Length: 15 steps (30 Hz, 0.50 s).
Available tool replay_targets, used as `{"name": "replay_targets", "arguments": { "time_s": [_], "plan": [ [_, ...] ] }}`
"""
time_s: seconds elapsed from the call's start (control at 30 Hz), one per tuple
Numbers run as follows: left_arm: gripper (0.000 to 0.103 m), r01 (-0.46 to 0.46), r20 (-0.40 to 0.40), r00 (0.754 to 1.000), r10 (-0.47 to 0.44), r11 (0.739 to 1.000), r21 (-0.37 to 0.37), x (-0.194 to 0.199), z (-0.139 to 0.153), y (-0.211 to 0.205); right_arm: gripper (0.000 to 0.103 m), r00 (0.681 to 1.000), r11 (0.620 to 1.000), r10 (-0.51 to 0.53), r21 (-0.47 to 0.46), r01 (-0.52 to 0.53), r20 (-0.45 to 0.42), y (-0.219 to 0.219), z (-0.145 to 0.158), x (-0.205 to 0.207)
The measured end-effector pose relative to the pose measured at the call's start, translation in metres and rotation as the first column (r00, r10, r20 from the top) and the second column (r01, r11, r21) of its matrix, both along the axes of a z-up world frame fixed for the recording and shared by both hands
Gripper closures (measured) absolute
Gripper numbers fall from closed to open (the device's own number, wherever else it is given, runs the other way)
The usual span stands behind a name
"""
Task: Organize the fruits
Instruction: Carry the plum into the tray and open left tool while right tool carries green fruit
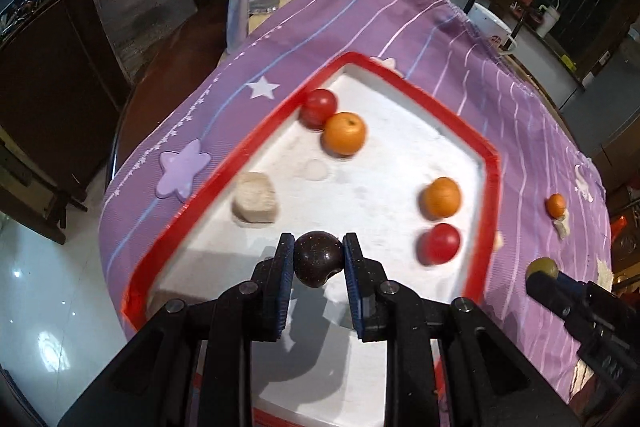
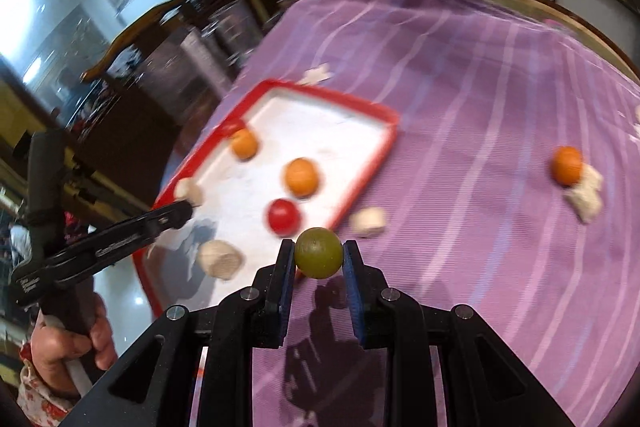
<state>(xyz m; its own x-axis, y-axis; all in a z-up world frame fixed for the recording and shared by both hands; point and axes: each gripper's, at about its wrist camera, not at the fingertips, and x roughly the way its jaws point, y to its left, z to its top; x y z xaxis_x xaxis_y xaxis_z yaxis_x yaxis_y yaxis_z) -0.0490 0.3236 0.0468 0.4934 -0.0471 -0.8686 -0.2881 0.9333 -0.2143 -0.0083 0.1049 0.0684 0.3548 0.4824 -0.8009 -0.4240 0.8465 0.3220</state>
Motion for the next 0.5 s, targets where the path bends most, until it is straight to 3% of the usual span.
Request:
{"name": "replay_targets", "arguments": {
  "time_s": [0.2, 0.5],
  "plan": [
    [0.080, 0.026, -0.029, 0.999, -0.026, 1.000, 0.001, 0.008, -0.015, 0.011, 0.077, 0.998, 0.998, 0.063, -0.025, -0.063, -0.017, 0.047, -0.017, -0.006],
    [0.077, 0.043, -0.034, 0.998, -0.044, 0.999, -0.011, 0.010, -0.021, 0.021, 0.076, 0.995, 0.995, 0.091, -0.041, -0.093, -0.036, 0.072, -0.033, -0.009]
  ]
}}
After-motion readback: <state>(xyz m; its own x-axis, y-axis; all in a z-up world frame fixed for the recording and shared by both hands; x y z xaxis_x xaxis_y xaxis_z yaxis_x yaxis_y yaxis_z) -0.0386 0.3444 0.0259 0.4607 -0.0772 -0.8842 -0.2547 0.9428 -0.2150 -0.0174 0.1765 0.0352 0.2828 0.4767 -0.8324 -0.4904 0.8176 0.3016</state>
